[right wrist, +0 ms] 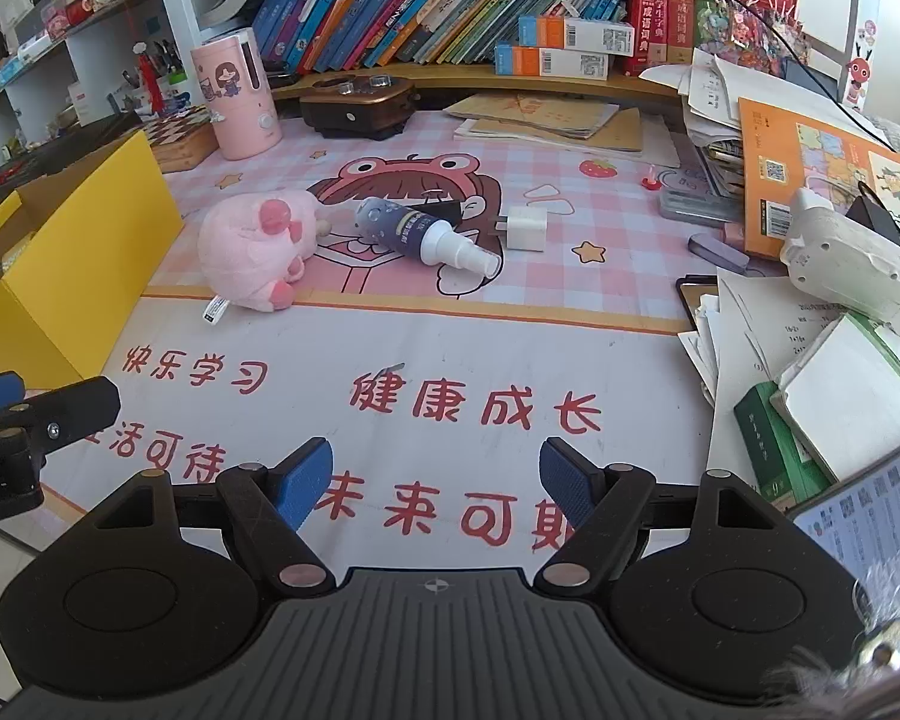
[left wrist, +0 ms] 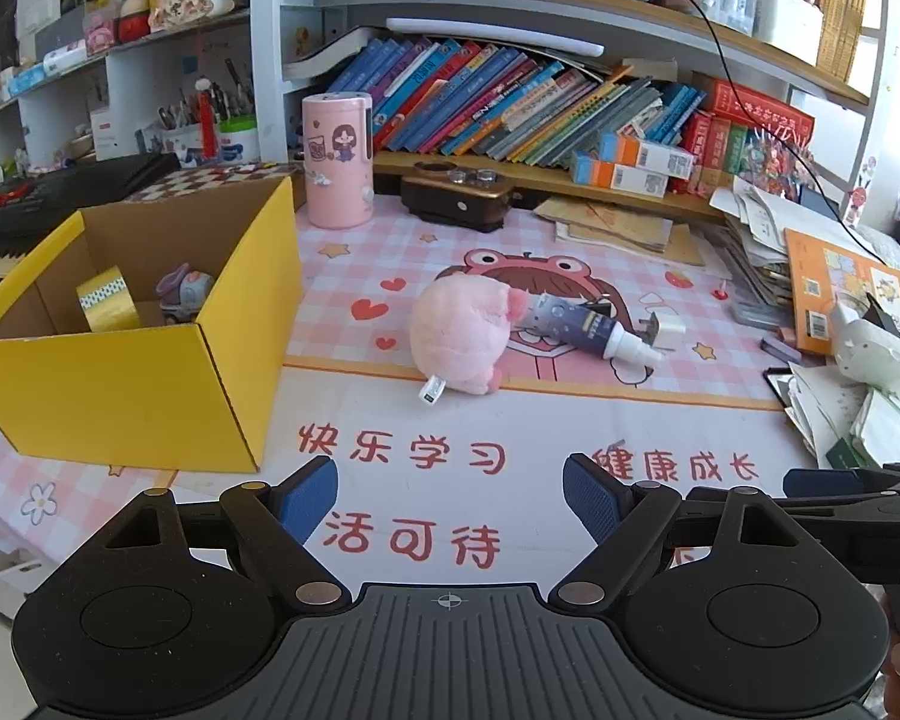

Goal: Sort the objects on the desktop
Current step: 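Reach both grippers toward the pink plush pig and spray bottle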

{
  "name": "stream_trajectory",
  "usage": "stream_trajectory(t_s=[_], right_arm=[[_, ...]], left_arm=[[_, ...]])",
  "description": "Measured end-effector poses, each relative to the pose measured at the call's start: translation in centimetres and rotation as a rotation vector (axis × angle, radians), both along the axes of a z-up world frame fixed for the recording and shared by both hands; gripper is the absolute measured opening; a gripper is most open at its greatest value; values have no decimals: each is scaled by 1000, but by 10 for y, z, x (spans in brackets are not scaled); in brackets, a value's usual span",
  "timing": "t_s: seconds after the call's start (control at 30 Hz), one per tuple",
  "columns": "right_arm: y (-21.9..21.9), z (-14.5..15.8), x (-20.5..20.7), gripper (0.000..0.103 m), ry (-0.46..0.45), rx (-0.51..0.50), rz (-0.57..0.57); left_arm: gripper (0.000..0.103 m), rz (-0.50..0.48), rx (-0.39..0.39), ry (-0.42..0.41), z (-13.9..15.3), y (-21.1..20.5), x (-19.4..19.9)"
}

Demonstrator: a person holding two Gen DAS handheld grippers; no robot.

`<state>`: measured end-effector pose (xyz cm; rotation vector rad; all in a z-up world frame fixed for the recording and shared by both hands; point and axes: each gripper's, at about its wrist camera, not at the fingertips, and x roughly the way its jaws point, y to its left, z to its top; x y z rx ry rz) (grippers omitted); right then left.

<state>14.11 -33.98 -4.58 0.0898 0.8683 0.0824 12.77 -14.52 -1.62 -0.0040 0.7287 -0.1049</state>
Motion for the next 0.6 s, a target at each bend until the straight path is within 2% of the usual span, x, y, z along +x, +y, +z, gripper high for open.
stream_trajectory(t_s=[0.6], right_arm=[[-7,-4,19,75,5,1,18]], left_arm=[[85,16,14,-25,2,-9,19]])
